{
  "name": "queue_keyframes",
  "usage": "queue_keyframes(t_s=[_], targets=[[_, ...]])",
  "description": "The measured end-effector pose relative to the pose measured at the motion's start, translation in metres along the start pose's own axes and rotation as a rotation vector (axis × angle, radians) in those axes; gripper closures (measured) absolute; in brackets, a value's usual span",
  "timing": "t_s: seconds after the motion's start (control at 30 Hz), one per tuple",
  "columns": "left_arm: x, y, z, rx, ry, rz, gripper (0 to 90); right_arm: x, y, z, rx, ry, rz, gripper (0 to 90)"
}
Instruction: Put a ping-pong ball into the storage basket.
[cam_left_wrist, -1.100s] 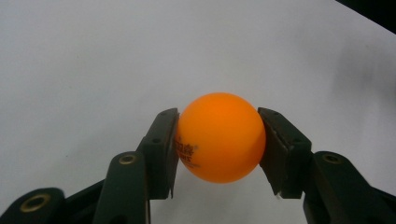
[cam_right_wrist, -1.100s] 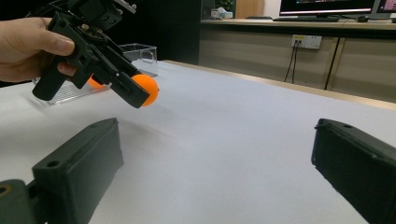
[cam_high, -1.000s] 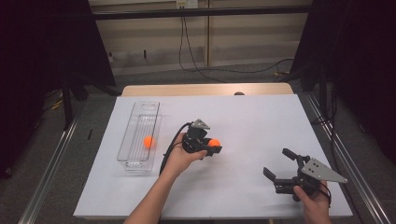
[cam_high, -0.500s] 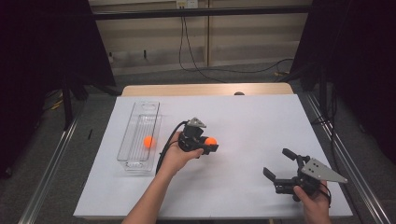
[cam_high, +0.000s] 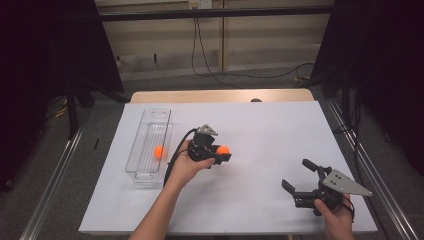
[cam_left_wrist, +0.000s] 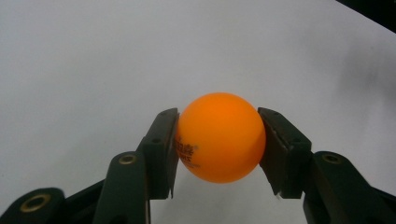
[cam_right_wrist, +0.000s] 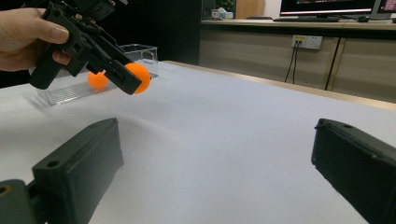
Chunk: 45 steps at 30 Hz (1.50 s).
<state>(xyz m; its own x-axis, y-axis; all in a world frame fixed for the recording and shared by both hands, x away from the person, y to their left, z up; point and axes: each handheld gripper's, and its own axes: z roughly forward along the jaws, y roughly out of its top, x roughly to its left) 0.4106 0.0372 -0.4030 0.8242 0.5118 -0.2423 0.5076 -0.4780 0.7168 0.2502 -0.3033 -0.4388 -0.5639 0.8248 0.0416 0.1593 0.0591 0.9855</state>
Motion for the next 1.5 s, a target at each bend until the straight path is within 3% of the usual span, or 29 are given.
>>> queue_keyframes(t_s=[1.5], targets=[[0.013, -0.001, -0.019, -0.017, 0.032, -0.018, 50.9, 0.001, 0.001, 0.0, -0.003, 0.002, 0.002, 1.6]])
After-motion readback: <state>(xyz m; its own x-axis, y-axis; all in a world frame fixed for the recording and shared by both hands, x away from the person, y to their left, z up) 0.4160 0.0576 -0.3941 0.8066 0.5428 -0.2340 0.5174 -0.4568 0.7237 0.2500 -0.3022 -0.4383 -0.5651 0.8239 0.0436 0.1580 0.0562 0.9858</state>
